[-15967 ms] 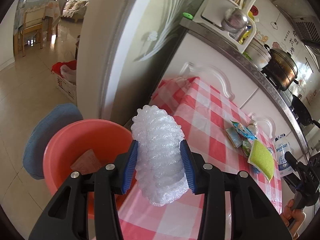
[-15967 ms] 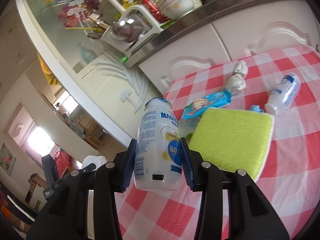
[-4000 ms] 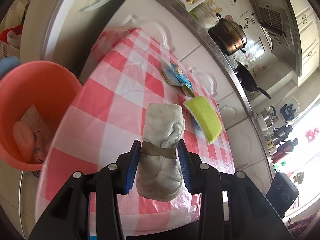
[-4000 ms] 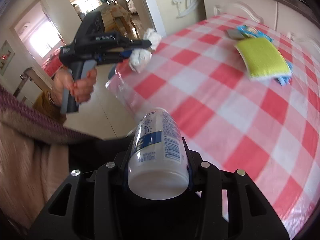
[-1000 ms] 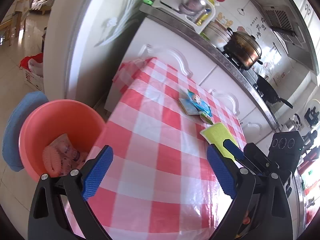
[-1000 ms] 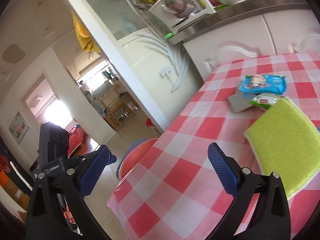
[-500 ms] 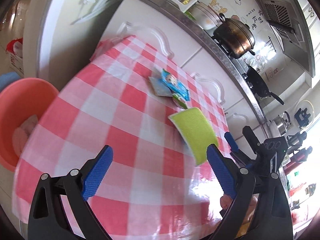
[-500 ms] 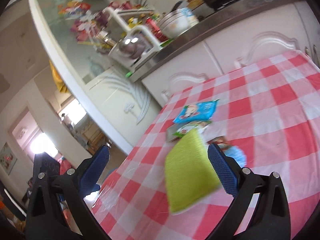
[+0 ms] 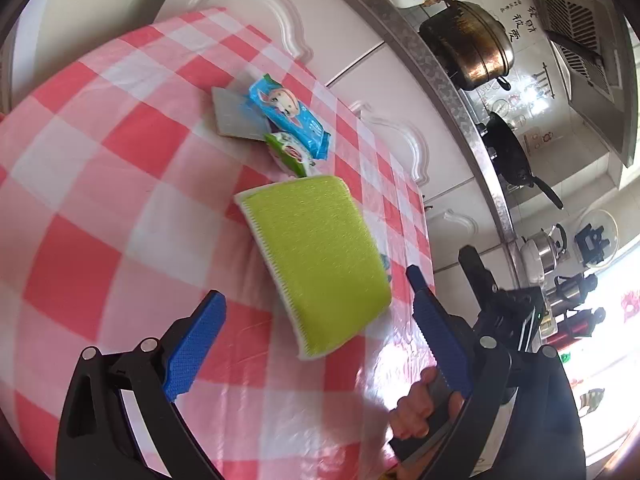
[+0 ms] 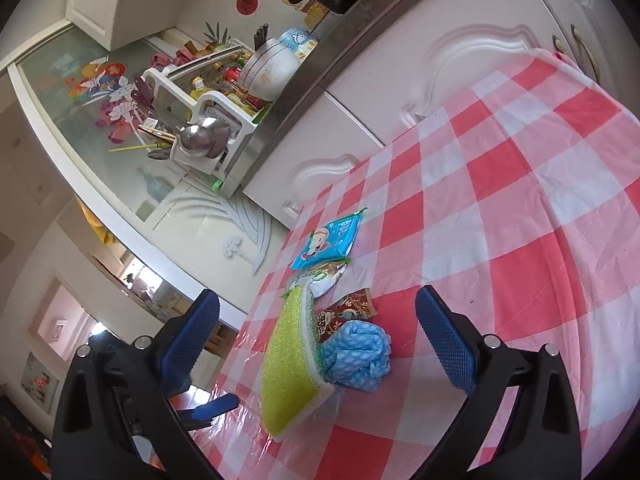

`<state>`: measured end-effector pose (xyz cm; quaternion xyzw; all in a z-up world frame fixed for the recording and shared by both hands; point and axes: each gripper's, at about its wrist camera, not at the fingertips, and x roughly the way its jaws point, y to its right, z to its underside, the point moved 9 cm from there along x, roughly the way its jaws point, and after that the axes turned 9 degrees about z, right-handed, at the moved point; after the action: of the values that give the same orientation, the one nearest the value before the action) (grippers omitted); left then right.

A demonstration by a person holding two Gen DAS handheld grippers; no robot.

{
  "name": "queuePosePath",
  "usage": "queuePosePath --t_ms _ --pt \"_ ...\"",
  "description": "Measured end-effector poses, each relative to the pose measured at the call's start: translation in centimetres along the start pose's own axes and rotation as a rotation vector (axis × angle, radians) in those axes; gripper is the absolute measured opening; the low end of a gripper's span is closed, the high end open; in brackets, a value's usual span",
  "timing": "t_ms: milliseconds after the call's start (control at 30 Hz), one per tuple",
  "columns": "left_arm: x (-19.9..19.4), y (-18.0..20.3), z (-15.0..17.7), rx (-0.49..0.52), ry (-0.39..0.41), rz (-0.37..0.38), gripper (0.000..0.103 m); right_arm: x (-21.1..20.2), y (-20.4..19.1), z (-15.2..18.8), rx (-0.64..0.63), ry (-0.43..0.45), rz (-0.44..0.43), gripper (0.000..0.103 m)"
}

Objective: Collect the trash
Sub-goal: 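Move both open tools back over the sponge and blue rag, then grasp the yellow-green sponge with the left tool while the right tool grasps the blue rag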

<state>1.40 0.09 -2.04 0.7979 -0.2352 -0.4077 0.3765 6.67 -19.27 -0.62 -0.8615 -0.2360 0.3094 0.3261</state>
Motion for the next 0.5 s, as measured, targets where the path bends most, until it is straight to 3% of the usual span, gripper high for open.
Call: queuePosePath --t_ms 200,500 --pt "3.6 1.1 -1.0 0.001 -0.021 -0.042 0.094 -0.6 0.7 -0.8 0.057 0.017 -0.058 0.098" --pt "7.2 1.3 -2.1 0.043 -0.041 -0.203 0.094 -0.4 0.8 -1.1 0.031 0.007 -0.047 0.098"
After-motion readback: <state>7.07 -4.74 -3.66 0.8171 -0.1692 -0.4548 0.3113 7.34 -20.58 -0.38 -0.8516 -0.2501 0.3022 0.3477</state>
